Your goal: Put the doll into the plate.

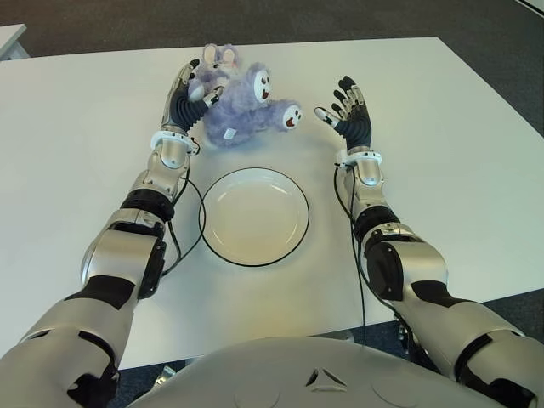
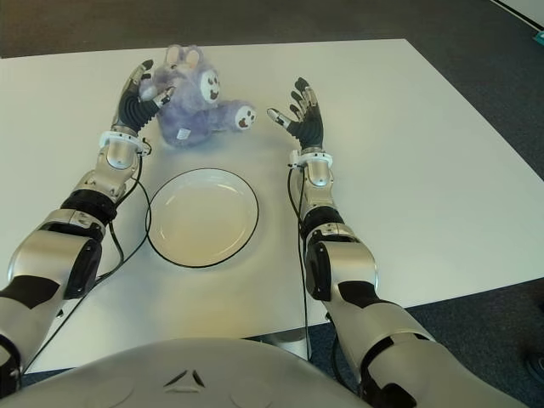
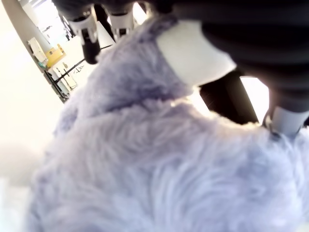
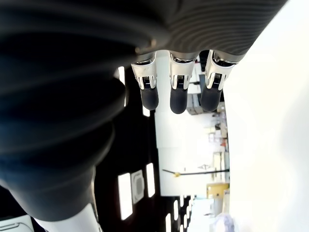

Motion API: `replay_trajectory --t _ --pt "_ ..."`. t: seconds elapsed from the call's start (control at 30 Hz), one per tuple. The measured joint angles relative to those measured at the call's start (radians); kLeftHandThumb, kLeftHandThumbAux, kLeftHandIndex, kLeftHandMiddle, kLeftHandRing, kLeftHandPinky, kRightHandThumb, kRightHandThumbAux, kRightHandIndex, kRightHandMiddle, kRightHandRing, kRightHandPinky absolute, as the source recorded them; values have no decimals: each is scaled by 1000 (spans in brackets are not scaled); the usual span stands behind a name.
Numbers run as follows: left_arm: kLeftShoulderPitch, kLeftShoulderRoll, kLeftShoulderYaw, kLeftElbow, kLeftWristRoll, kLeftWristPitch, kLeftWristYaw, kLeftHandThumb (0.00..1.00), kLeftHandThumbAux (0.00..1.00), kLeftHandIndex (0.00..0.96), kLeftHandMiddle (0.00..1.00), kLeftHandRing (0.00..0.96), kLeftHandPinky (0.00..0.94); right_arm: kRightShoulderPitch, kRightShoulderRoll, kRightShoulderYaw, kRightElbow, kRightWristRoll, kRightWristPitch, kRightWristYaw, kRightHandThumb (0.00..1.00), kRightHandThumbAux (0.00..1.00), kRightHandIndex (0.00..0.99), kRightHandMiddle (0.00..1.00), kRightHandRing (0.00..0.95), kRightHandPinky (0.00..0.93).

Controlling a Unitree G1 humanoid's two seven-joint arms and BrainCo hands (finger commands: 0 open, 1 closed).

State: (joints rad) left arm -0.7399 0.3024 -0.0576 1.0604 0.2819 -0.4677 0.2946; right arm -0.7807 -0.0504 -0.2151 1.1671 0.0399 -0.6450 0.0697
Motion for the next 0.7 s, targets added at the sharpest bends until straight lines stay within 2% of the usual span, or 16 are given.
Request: replay_trajectory --t 0.27,0.7 --pt "-14 -20 7 24 -14 0 2 273 499 0 56 92 146 3 1 -5 -8 3 -13 7 133 847 74 79 76 92" --pt "-29 -41 11 50 -28 -1 6 258 456 0 52 91 137 8 4 -8 -21 4 -16 10 148 845 76 76 71 83"
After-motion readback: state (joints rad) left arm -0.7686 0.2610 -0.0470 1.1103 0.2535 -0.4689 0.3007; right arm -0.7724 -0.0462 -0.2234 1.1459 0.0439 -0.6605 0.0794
